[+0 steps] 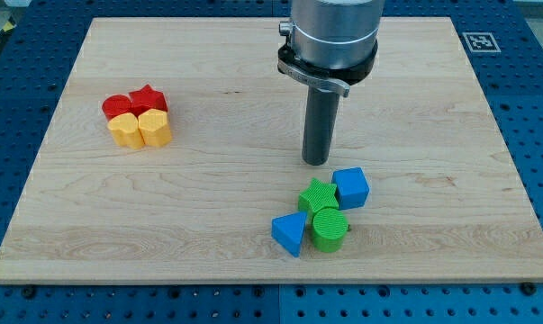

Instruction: Separate the group of blocks

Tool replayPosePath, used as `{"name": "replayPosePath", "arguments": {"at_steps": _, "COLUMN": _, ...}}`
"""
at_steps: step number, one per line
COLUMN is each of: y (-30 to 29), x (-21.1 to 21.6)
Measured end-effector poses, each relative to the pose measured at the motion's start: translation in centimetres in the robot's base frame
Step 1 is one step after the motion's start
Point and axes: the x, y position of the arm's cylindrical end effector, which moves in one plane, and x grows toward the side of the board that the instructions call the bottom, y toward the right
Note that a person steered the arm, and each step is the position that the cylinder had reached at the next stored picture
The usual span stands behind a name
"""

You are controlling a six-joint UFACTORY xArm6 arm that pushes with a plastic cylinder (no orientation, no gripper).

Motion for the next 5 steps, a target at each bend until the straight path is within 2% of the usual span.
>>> {"name": "replayPosePath", "arguments": {"at_steps": 2, "y": 0.0, "x": 0.9}}
{"name": "replayPosePath", "arguments": {"at_steps": 3, "y": 0.0, "x": -1.2}}
{"name": "replayPosePath", "arguments": {"at_steps": 4, "y": -0.1, "x": -7.4}}
{"name": "replayPosePath", "arguments": {"at_steps": 5, "y": -3.9, "x": -13.4}}
